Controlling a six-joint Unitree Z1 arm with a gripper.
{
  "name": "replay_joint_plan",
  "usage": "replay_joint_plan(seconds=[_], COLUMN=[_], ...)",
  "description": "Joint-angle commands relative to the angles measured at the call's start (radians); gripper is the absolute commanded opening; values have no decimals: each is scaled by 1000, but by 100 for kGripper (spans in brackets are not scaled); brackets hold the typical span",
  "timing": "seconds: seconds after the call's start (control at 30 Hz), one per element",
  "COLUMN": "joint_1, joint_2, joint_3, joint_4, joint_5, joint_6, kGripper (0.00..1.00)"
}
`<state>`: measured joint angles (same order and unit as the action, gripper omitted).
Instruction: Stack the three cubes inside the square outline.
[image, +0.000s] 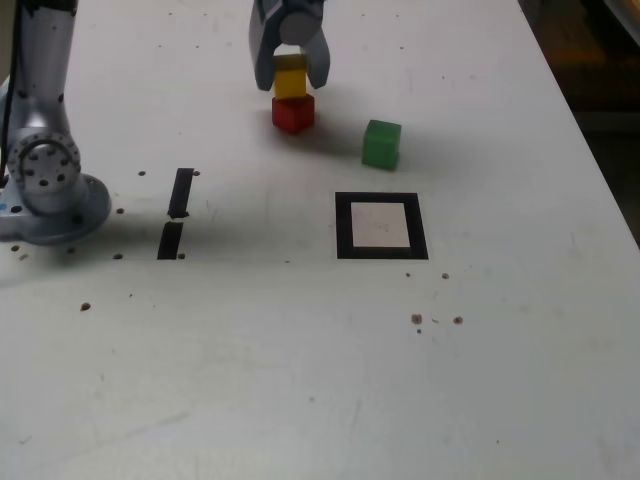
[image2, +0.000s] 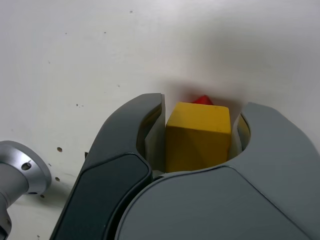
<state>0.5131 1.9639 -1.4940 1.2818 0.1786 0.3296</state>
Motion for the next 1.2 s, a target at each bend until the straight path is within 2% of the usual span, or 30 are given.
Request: replay_joint_plan(seconds=[0.0,0.23,0.63,0.87,0.97,1.17], joint_1=[-29,-123,-310,-415,-435,-442], joint_2=[-22,65,179,266,306,341], joint_3=[-68,-279,-481,-498,-509,-550], joint_4=[35,147,170,170,163,160], joint_5=[8,16,-2,-65,-80,-66], joint_6=[2,22,7,-20,-20,-17], kGripper=[26,26,26,26,26,26])
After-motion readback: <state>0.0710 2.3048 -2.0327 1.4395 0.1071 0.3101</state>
